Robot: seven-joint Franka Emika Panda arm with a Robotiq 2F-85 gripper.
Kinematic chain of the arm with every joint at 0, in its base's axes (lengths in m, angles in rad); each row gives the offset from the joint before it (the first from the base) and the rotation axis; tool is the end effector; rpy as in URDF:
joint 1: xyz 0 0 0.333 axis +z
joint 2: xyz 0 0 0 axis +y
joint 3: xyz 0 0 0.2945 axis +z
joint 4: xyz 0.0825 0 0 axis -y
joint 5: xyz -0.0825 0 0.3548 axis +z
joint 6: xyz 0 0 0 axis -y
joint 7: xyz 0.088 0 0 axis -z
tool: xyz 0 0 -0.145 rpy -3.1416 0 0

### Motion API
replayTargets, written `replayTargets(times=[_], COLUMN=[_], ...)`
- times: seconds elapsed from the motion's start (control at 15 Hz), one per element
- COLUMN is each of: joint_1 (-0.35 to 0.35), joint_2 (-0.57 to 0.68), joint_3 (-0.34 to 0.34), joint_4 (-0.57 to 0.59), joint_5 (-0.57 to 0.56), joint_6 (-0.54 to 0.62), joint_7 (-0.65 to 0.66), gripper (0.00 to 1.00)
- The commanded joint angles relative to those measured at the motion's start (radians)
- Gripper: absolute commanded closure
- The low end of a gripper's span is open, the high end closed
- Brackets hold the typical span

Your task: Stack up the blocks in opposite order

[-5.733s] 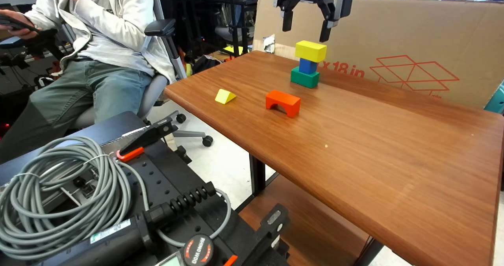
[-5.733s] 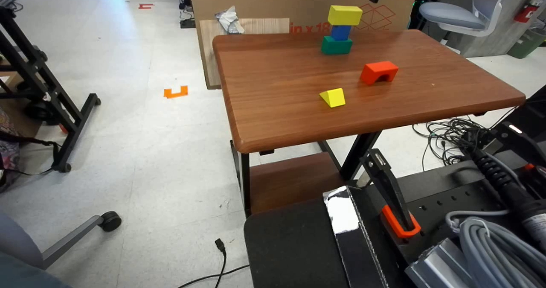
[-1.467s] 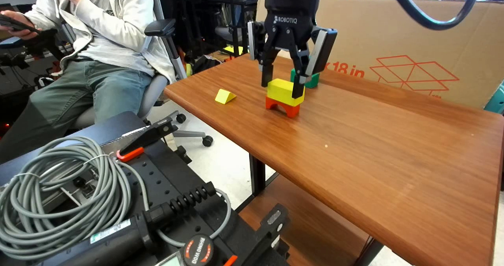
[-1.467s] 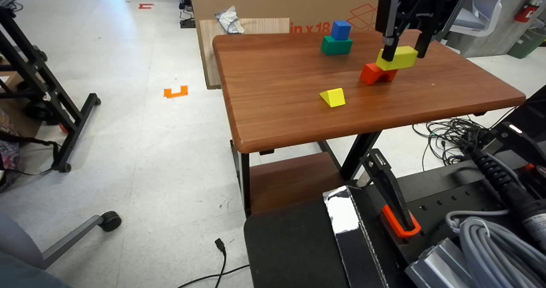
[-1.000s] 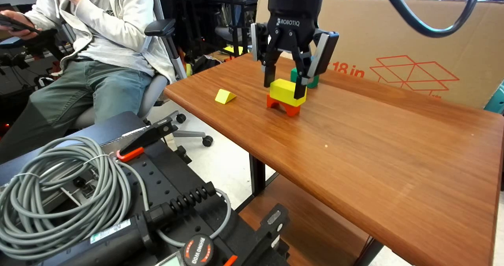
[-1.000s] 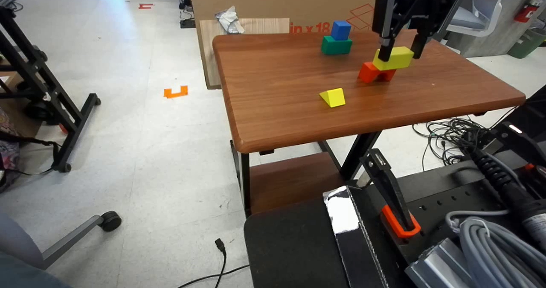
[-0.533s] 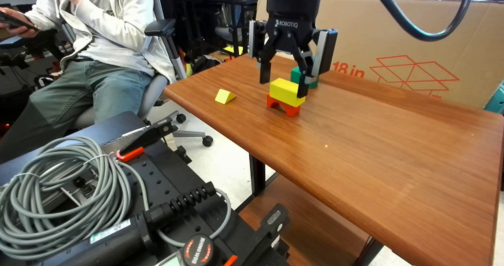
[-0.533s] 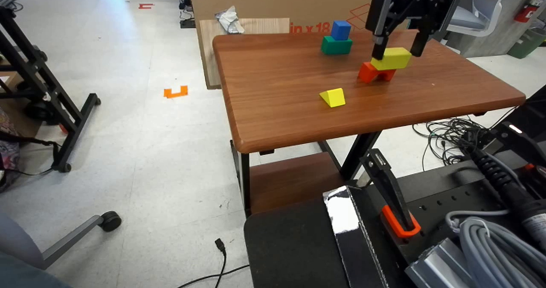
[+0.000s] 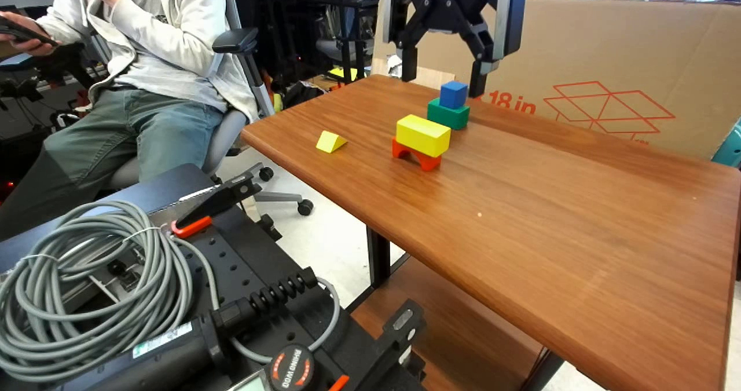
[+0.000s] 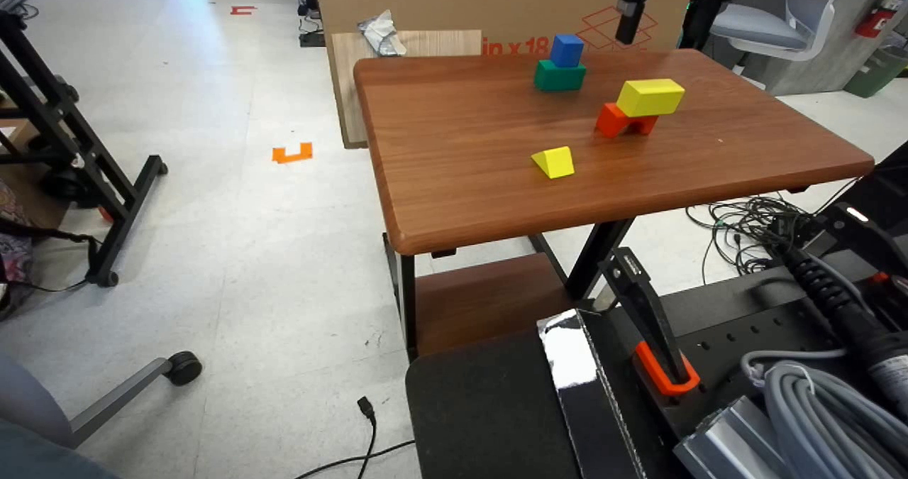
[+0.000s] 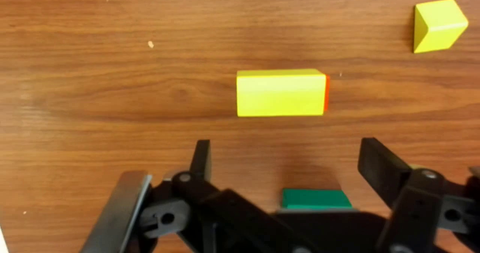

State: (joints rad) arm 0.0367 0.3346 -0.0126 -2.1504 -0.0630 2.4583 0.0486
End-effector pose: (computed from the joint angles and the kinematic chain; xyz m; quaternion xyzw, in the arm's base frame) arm 0.5406 0.0114 0.2062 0.9996 0.0128 -0.0126 0.0221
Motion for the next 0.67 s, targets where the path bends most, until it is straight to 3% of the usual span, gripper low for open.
replayTargets(times=[0.0,0.6], joint_1=[0.002,0.009], joint_2=[0.009,0.187], joint_3=[-0.002,0.023], joint_4=[0.068,0.281], joint_5=[0.004,0.024], joint_6=[-0.011,-0.025], joint_7=[0.035,0.022], gripper=[0.00,0.00])
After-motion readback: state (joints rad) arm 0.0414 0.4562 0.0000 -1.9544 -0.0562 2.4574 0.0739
